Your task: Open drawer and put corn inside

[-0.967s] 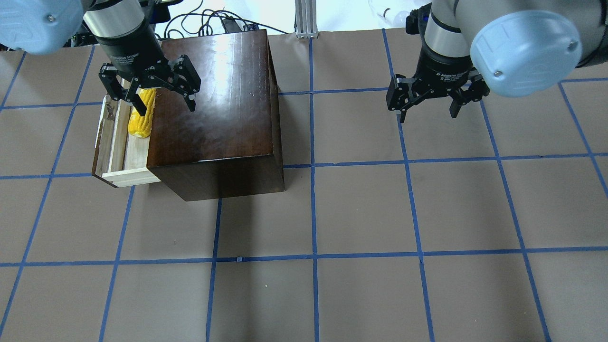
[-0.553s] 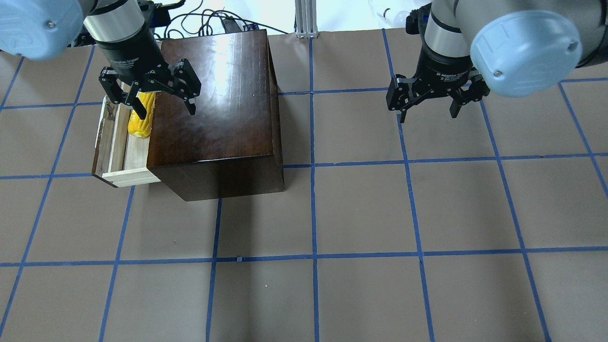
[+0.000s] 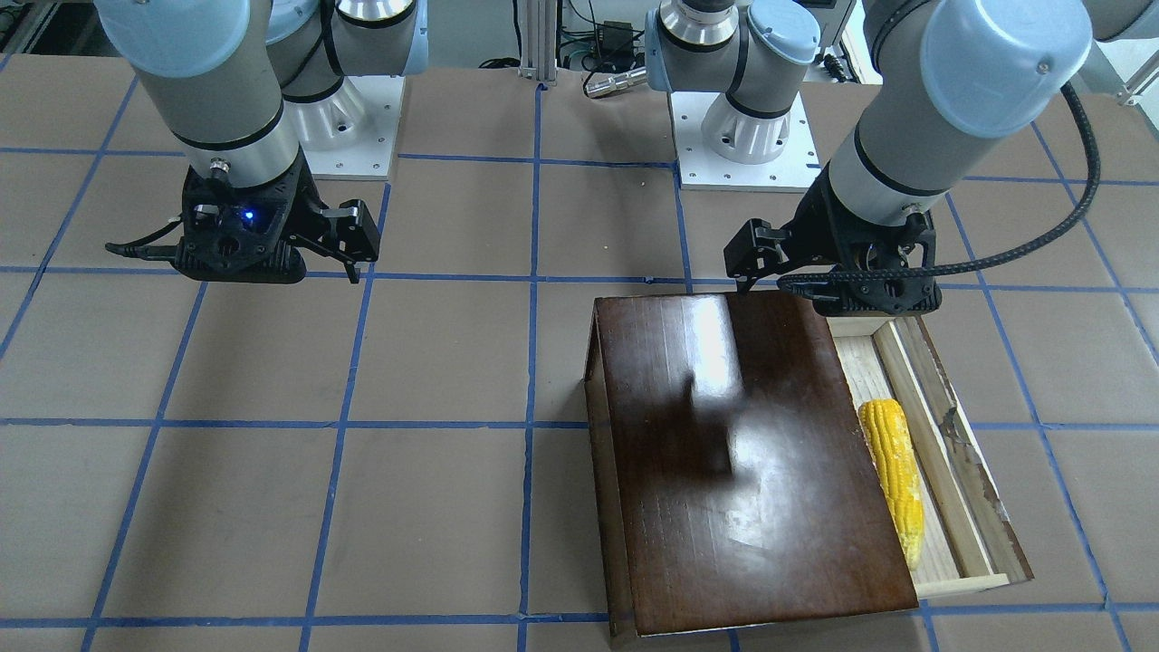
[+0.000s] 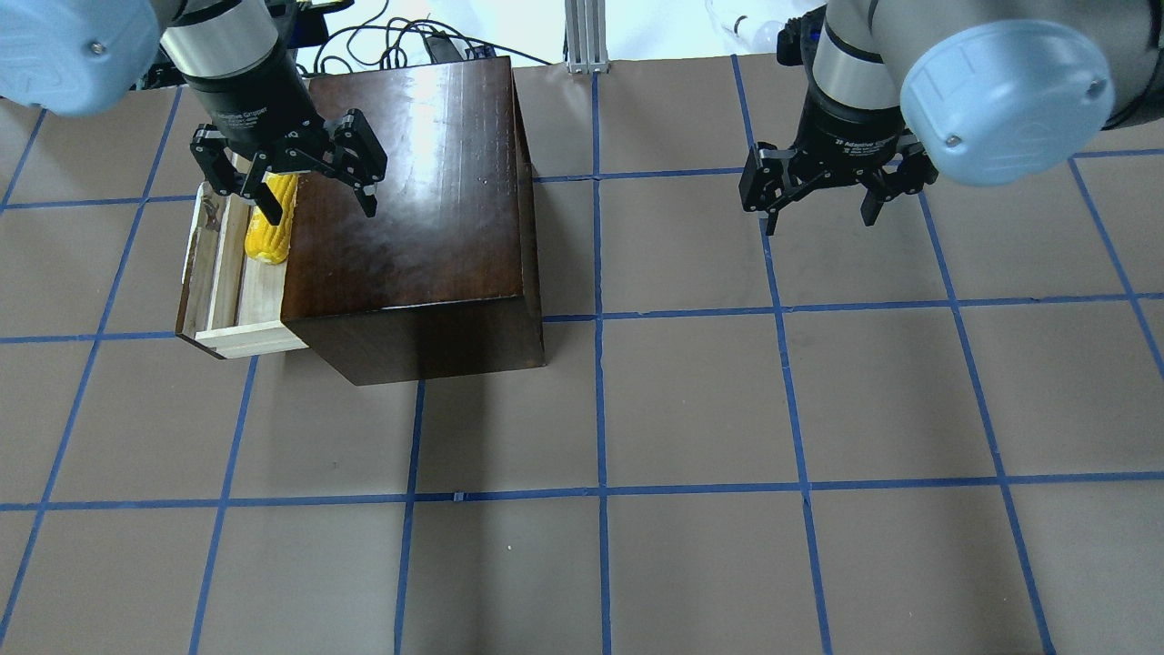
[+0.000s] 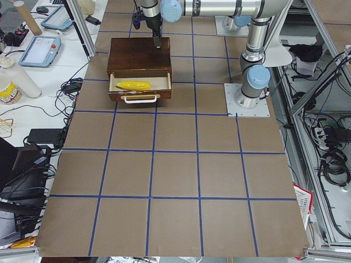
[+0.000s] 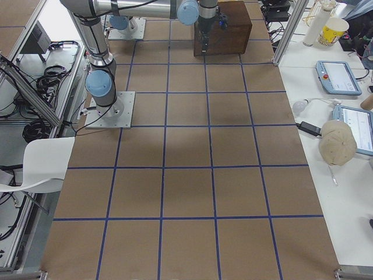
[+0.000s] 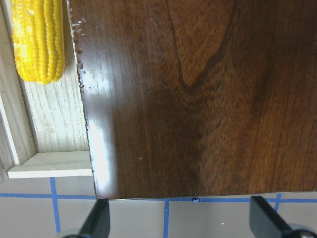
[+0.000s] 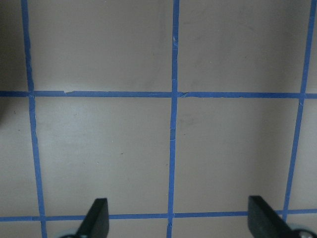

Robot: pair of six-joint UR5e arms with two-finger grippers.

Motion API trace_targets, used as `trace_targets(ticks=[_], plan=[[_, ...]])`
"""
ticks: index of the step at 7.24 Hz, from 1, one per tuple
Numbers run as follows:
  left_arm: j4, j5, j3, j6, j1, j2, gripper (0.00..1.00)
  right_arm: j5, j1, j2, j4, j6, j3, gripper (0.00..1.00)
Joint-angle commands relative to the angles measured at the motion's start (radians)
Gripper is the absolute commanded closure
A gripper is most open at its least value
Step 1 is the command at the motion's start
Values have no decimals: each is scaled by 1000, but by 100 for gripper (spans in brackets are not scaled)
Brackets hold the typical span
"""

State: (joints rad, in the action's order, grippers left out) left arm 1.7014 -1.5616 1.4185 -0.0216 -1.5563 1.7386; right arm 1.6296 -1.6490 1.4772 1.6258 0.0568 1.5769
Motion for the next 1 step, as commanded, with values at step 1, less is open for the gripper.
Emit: trace_targets(ticks=[1], plan=[[0,0,2,0,-8,-5,0,1,0,0,-1,0,0,0]])
